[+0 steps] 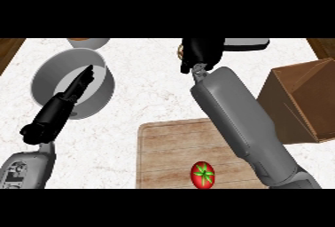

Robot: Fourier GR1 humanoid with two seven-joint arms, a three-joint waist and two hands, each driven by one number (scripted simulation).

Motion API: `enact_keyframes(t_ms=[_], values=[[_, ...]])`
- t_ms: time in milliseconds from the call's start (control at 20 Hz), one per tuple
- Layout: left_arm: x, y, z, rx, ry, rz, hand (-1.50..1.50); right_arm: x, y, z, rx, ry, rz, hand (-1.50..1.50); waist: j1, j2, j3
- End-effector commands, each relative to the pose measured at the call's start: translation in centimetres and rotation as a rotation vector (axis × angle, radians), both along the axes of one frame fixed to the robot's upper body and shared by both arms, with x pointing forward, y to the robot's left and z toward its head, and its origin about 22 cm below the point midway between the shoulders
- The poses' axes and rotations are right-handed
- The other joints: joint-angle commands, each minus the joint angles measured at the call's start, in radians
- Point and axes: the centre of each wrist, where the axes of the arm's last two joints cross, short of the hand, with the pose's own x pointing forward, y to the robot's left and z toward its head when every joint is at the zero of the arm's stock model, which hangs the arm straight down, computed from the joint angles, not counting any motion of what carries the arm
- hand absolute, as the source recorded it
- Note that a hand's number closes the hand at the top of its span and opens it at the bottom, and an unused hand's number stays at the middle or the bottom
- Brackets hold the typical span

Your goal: Pick the cupcake from the cutting board and place it in the cardboard box

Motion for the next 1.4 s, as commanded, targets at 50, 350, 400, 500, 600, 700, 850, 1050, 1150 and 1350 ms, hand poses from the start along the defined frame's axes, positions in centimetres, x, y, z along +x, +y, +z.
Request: enact_keyframes(t_ms=[50, 350, 400, 500, 600, 700, 850, 1050, 1150, 1350], values=[[-0.3, -0.7, -0.5, -0.015, 0.012, 0.017, 0.00, 0.7, -2.9, 4.0, 0.148, -0.143, -0.228, 1.50, -0.008, -0.002, 0.000], [-0.4, -2.4, -0.3, -0.003, -0.012, 0.009, 0.00, 1.2, -9.2, 5.1, 0.172, -0.222, -0.398, 1.50, -0.011, 0.001, 0.001], [0.0, -0.8, -1.5, -0.007, 0.002, 0.013, 0.00, 1.7, -9.2, 5.7, 0.206, -0.232, -0.429, 1.50, -0.007, 0.005, 0.000], [0.2, 1.1, 0.7, -0.002, 0.001, 0.015, 0.00, 0.2, -11.1, 5.8, 0.191, -0.222, -0.437, 1.50, -0.015, -0.001, 0.000], [0.4, 0.9, -0.6, 0.001, -0.014, 0.018, 0.00, 0.8, -14.9, 3.8, 0.179, -0.219, -0.481, 1.50, -0.013, 0.003, 0.000], [0.4, 0.1, -0.2, 0.001, -0.004, 0.018, 0.00, 0.5, -16.5, 5.2, 0.093, -0.177, -0.517, 1.50, -0.013, 0.001, 0.000], [0.0, 0.7, 0.5, 0.005, 0.001, 0.008, 0.00, 0.4, -19.4, 4.4, 0.106, -0.030, -0.488, 1.50, -0.010, 0.001, 0.000], [-0.7, 1.0, 0.0, -0.010, 0.008, 0.018, 0.00, 0.0, -23.4, 2.7, 0.192, 0.219, -0.501, 1.50, -0.018, -0.002, 0.001], [-0.6, 0.4, 0.8, -0.012, -0.009, 0.016, 0.00, -0.5, -25.3, 1.1, 0.210, 0.280, -0.514, 1.50, -0.012, 0.000, 0.001], [-0.6, -0.1, 0.4, 0.002, -0.014, 0.021, 0.00, -1.6, -28.0, 1.2, 0.235, 0.379, -0.461, 1.50, -0.009, 0.000, 0.000]])
